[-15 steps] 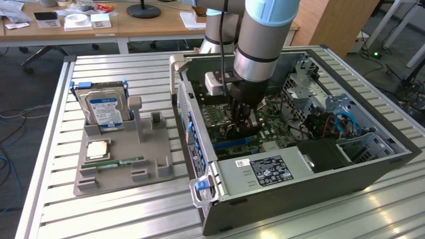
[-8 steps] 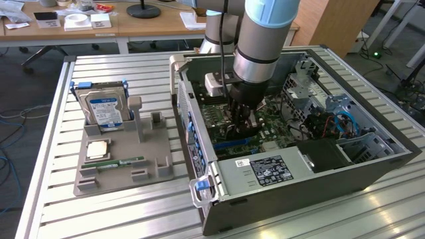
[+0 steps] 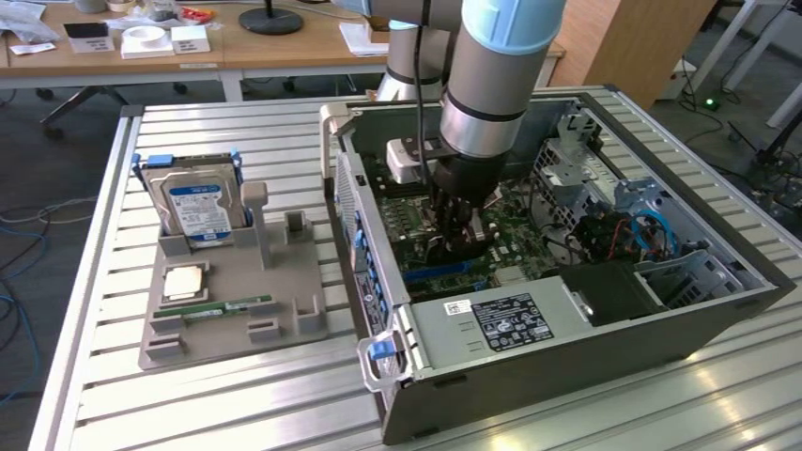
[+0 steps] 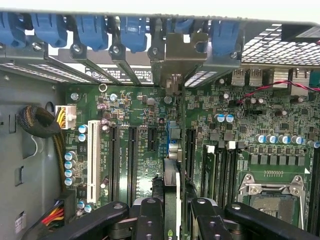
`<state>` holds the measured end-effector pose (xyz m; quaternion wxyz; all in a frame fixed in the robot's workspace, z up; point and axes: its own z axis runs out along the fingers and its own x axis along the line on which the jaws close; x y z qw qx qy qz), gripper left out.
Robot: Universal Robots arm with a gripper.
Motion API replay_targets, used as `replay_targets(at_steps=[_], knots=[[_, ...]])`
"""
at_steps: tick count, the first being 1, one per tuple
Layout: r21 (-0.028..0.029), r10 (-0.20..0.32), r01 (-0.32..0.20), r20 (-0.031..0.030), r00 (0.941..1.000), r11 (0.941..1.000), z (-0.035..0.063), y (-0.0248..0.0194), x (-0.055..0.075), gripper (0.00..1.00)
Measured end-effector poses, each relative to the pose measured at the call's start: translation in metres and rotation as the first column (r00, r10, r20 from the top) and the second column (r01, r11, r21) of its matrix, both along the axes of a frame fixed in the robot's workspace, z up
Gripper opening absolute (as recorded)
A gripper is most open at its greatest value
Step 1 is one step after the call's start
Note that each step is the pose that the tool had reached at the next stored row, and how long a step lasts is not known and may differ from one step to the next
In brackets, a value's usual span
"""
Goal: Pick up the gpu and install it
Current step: 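Insert the gpu into the slot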
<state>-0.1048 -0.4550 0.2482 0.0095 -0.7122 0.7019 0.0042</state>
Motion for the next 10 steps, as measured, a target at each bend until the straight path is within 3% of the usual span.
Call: replay_targets(at_steps=[10], knots=[[0.0001,0.000,0.000,0.0001,1.0000,1.0000,-0.0032,0.0000,0.0000,0.26]])
